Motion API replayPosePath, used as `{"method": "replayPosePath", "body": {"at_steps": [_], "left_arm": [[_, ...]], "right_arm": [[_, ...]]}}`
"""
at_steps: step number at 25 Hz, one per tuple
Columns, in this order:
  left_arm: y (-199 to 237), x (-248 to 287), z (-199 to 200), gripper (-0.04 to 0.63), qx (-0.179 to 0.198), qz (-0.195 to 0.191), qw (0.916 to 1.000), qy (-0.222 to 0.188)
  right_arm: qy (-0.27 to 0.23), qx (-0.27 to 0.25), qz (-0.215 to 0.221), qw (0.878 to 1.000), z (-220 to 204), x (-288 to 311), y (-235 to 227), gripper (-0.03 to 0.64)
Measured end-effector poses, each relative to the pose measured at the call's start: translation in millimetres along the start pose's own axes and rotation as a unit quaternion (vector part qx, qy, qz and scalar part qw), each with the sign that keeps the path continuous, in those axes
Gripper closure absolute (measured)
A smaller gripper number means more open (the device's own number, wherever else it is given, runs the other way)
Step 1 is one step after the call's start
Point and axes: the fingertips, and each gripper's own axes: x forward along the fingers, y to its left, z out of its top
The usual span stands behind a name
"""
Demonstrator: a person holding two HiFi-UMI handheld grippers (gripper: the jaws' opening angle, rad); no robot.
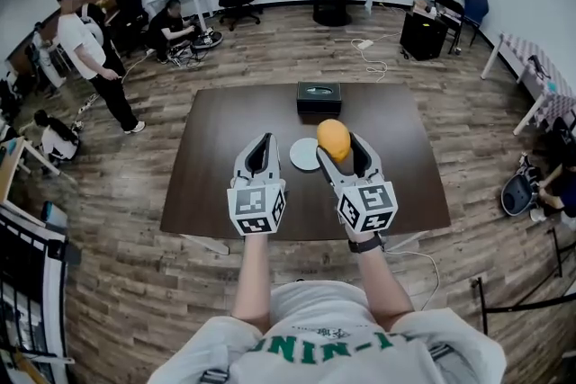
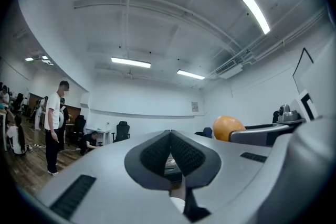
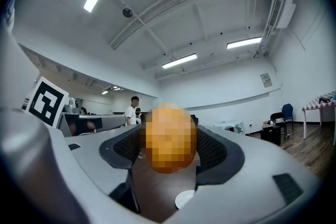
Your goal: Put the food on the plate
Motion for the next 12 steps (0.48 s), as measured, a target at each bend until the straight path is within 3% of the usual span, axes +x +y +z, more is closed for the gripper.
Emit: {"method": "replayPosePath", "body": {"at_steps": [5, 12], "left_arm": [[21, 39, -20, 0.584, -0.011, -0.017, 0.9998, 0.003], [41, 100, -78, 0.584, -0.033, -0.027, 0.9976, 0.055]], "right_arm": [[0.009, 0.002, -0.003, 1.000, -13, 48, -11, 0.296], [0.074, 0.016, -0.003, 0.997, -65, 107, -48, 0.296]]}}
